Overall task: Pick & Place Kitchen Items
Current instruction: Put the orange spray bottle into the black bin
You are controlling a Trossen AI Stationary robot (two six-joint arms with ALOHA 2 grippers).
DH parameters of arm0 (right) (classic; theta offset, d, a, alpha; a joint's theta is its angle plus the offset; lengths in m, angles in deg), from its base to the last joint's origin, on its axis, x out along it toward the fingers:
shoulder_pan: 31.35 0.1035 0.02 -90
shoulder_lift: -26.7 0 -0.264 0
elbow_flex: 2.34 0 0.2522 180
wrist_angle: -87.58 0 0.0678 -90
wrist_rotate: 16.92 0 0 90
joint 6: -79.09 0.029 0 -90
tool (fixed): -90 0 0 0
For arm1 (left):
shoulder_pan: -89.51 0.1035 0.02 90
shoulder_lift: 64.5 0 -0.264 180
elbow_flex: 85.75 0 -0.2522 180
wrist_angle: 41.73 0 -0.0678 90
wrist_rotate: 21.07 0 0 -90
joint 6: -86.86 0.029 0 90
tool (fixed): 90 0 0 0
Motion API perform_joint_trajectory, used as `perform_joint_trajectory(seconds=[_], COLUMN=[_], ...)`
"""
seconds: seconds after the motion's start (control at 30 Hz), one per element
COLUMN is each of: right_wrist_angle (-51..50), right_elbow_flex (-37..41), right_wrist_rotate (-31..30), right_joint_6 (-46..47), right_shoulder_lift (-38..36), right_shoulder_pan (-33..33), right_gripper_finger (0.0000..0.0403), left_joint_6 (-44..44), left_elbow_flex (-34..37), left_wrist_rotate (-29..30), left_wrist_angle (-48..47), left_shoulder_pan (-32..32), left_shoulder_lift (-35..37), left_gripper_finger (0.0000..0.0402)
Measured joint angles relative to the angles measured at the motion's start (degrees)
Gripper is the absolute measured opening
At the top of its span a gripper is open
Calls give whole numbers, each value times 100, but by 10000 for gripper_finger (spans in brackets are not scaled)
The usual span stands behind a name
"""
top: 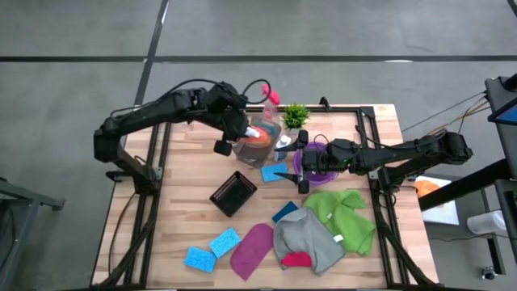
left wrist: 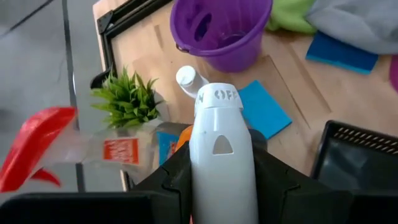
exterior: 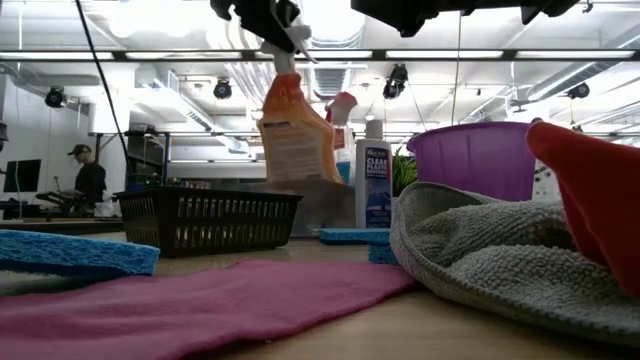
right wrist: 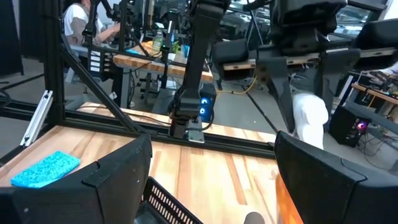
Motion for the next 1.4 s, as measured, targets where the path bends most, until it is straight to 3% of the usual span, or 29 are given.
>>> perform_joint_trajectory(seconds=[0.6,0.8,1.13,1.27,1.4], right_wrist_angle=[-27,-26,-27,-29,-29], right_elbow_flex=[0,0,0,0,0], right_wrist_rotate=[0,0,2,2,2], right_joint_6=[41,94,151,173,190], right_shoulder_lift=[0,0,0,0,0], right_shoulder_pan=[2,4,4,4,4], right_gripper_finger=[334,334,334,334,334], left_joint_6=[166,100,-465,-517,-541], left_elbow_flex=[68,70,75,74,74], left_wrist_rotate=[-105,294,1110,1241,1486], left_wrist_angle=[23,222,448,443,530], left_shoulder_pan=[15,9,31,31,32], left_shoulder_lift=[-519,-675,-664,-651,-604], left_gripper_finger=[107,108,292,325,333])
